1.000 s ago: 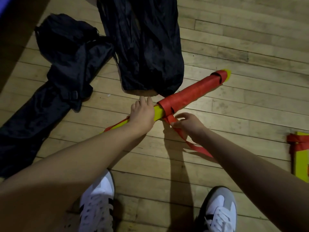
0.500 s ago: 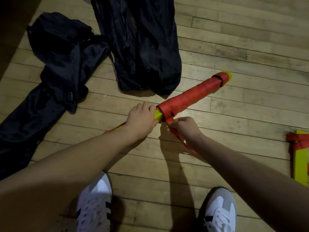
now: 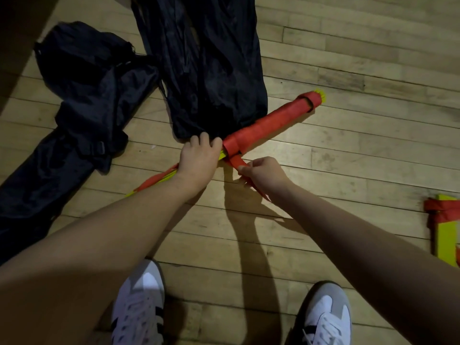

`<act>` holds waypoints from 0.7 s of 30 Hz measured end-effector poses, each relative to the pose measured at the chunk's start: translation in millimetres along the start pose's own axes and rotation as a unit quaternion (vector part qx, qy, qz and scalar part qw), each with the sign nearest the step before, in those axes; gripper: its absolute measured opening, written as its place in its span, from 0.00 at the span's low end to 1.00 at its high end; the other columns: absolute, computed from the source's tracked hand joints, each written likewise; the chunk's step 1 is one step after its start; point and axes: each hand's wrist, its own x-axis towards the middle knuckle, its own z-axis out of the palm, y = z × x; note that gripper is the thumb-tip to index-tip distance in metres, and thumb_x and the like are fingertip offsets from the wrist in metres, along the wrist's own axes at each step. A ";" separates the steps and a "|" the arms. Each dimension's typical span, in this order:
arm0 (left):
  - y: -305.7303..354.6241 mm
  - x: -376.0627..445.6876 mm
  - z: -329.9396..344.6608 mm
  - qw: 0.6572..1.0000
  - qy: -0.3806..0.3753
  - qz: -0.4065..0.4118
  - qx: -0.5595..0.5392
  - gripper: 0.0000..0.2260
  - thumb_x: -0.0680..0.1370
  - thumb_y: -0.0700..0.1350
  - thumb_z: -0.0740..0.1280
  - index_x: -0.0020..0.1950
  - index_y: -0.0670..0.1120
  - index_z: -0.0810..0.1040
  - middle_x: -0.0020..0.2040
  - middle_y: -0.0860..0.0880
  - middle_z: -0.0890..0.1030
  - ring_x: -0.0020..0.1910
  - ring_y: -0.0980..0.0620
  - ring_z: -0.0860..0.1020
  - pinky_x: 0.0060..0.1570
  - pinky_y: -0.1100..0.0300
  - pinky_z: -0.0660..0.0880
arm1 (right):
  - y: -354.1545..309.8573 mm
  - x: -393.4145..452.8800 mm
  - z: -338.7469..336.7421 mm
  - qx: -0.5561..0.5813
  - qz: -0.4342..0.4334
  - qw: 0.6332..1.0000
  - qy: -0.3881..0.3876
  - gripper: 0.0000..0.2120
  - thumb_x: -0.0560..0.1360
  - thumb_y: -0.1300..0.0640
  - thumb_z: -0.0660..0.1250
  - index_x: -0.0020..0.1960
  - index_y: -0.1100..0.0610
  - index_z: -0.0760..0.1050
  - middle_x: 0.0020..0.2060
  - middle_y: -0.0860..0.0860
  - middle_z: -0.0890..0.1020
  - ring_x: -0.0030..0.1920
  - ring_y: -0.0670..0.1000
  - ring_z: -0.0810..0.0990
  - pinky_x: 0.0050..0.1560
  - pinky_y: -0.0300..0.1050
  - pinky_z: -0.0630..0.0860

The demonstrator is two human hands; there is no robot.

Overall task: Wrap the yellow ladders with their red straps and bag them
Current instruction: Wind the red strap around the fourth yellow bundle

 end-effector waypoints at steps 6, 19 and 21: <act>13.1 -27.8 11.2 0.990 0.016 0.134 0.031 0.17 0.66 0.55 0.75 0.47 0.47 0.77 0.47 0.42 0.80 0.39 0.44 0.78 0.36 0.56 0.73 | 8.9 -7.2 -2.1 0.080 0.032 0.996 0.006 0.05 0.76 0.70 0.65 0.42 0.69 0.76 0.25 0.56 0.77 0.21 0.45 0.74 0.25 0.34 0.71; 24.5 -31.8 -7.6 0.978 -0.120 -0.036 -0.167 0.28 0.74 0.47 0.71 0.69 0.43 0.63 0.62 0.41 0.71 0.62 0.42 0.69 0.59 0.53 0.68 | 27.9 -12.1 -14.6 -0.045 0.061 0.996 -0.034 0.06 0.75 0.67 0.67 0.44 0.70 0.80 0.33 0.58 0.81 0.28 0.50 0.78 0.33 0.37 0.77; 22.9 -31.0 -5.0 0.980 -0.119 -0.035 -0.157 0.27 0.74 0.49 0.71 0.68 0.42 0.65 0.62 0.41 0.70 0.63 0.42 0.68 0.59 0.54 0.68 | 29.9 -13.4 -17.8 -0.067 0.071 0.994 -0.053 0.07 0.75 0.66 0.67 0.40 0.67 0.79 0.33 0.57 0.81 0.27 0.48 0.78 0.30 0.35 0.77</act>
